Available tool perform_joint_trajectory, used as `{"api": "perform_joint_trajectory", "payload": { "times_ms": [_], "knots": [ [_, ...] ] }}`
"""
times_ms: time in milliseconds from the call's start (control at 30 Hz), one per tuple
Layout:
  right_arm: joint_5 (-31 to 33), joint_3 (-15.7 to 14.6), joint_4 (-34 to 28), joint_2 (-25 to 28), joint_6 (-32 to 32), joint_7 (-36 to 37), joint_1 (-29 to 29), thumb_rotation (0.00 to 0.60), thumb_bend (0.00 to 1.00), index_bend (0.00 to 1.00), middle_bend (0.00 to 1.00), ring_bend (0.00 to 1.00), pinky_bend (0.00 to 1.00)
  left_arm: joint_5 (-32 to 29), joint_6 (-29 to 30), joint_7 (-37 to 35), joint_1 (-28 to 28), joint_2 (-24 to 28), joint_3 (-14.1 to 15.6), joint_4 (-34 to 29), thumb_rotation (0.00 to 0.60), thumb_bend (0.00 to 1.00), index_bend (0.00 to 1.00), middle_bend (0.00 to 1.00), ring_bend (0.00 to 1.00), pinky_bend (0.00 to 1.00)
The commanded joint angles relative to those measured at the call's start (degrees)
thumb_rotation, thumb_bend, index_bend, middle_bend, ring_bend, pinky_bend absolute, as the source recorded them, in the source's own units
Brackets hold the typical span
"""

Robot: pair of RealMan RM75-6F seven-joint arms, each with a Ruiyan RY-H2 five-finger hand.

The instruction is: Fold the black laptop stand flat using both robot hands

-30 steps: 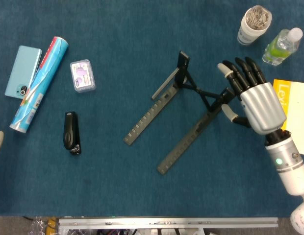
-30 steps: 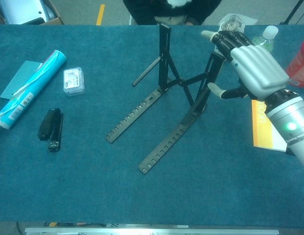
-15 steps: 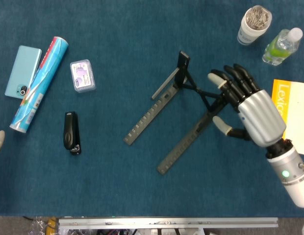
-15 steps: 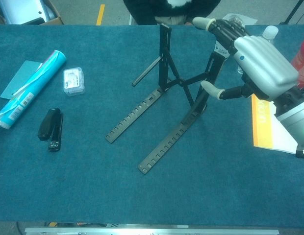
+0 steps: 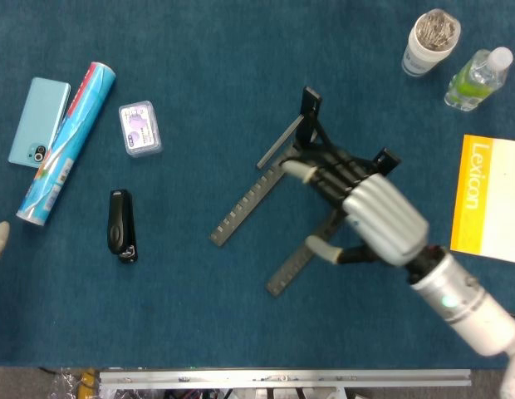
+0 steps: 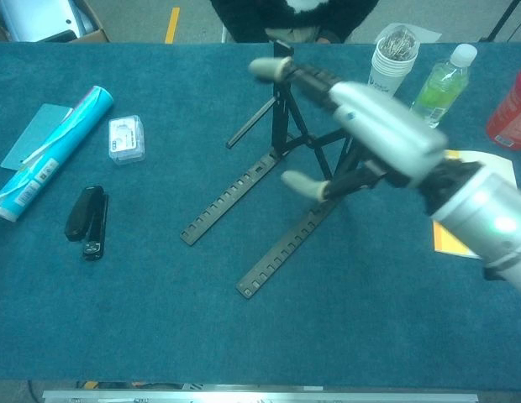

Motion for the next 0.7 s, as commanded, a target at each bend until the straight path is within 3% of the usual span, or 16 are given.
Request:
{"api": "perform_joint_trajectory", "payload": {
  "times_ms": [33,700],
  "knots": [
    [4.0,1.8,2.5,-4.2,-4.4,2.0,3.3,0.600,0.28,0.00,0.11,0.00,0.00,-0.1,0.1,-0.1,0.1,0.1,0.0,0.1,0.600,0.32,0.00,0.00,0.00,0.00],
    [15.6,9.1,23.4,-21.7,-14.6,8.9,13.2,0.600,0.28,0.00,0.11,0.00,0.00,-2.2,0.6,-2.6,1.3,1.5,-0.1,1.8,0.600,0.32,0.00,0.00,0.00,0.00]
  ]
}}
